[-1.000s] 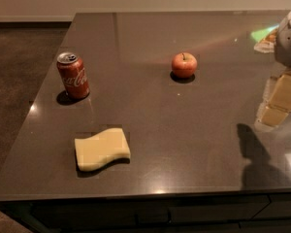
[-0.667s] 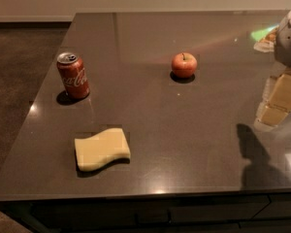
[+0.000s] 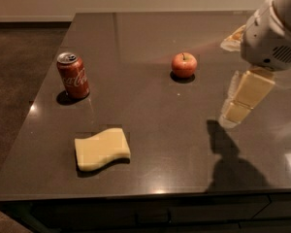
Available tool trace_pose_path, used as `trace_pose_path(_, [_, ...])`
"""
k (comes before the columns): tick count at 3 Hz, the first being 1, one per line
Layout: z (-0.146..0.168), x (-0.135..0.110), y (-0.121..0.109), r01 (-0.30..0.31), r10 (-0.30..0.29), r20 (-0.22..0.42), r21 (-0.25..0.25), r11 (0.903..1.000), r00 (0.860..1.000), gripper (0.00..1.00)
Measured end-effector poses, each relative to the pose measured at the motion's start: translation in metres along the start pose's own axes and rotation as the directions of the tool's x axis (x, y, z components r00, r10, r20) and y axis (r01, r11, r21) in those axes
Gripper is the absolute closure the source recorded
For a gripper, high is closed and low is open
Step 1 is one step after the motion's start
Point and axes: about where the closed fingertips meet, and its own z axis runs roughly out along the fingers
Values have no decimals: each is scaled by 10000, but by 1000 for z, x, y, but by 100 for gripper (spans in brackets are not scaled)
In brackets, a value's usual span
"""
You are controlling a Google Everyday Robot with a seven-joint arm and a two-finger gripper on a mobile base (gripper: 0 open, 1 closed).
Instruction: Move sponge near apple
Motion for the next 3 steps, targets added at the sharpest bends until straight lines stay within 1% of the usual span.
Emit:
trace_pose_path(1, [24, -33, 12, 380, -362, 561, -318, 9988, 9978, 0])
trace_pose_path(2, [54, -58, 29, 717, -661, 851, -644, 9953, 9942, 0])
trace_pose_path(3, [81, -75, 49, 1039, -941, 978, -1011, 9894, 9908, 0])
